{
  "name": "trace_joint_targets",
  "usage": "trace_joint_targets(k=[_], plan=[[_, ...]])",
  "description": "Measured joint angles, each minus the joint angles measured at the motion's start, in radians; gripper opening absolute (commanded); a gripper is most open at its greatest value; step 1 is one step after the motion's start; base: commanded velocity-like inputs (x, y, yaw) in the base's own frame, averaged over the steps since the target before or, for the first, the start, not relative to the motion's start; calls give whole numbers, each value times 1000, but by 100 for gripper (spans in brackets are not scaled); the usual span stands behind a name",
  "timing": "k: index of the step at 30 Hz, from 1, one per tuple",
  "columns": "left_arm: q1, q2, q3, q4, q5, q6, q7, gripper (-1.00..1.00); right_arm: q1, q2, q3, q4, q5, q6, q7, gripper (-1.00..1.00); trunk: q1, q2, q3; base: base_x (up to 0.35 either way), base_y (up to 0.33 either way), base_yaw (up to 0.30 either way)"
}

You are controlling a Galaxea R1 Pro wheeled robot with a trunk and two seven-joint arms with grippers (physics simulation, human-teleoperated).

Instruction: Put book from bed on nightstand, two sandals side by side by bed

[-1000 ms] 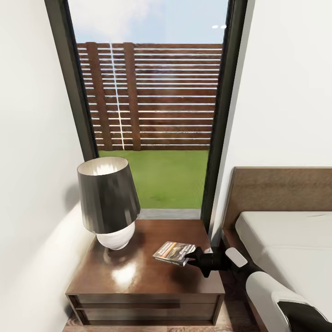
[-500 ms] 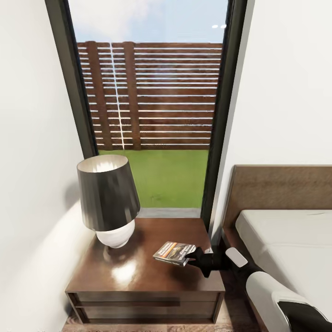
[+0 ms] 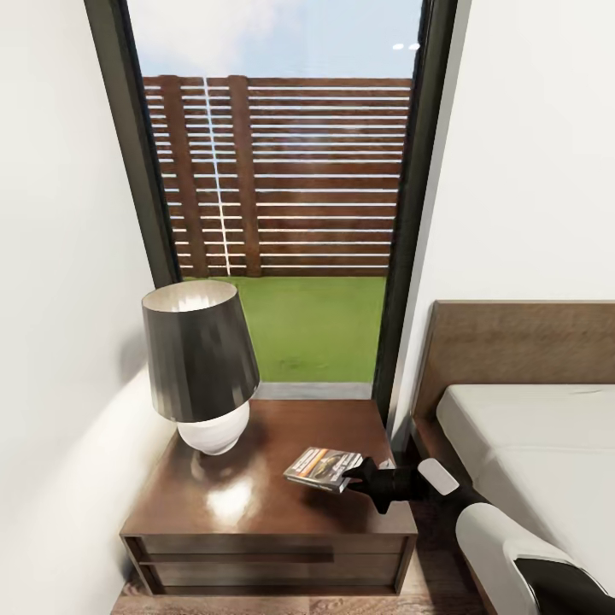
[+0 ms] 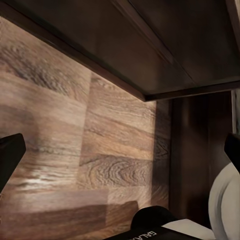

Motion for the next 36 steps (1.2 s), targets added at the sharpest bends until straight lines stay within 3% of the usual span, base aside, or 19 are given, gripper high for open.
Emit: trace_joint_targets(k=[15, 25, 36], plan=[[0, 10, 4, 0, 5, -1, -18, 100, 0, -1, -1, 0, 0, 2, 4, -100, 0, 0, 0, 0, 0, 0], [-1, 27, 18, -5, 6, 8, -206, 100, 0, -3, -2, 0, 0, 2, 4, -100, 0, 0, 0, 0, 0, 0], [-1, 33, 22, -56, 7, 79, -346, 100, 0, -7, -3, -5, -1, 2, 4, -100, 0, 0, 0, 0, 0, 0]])
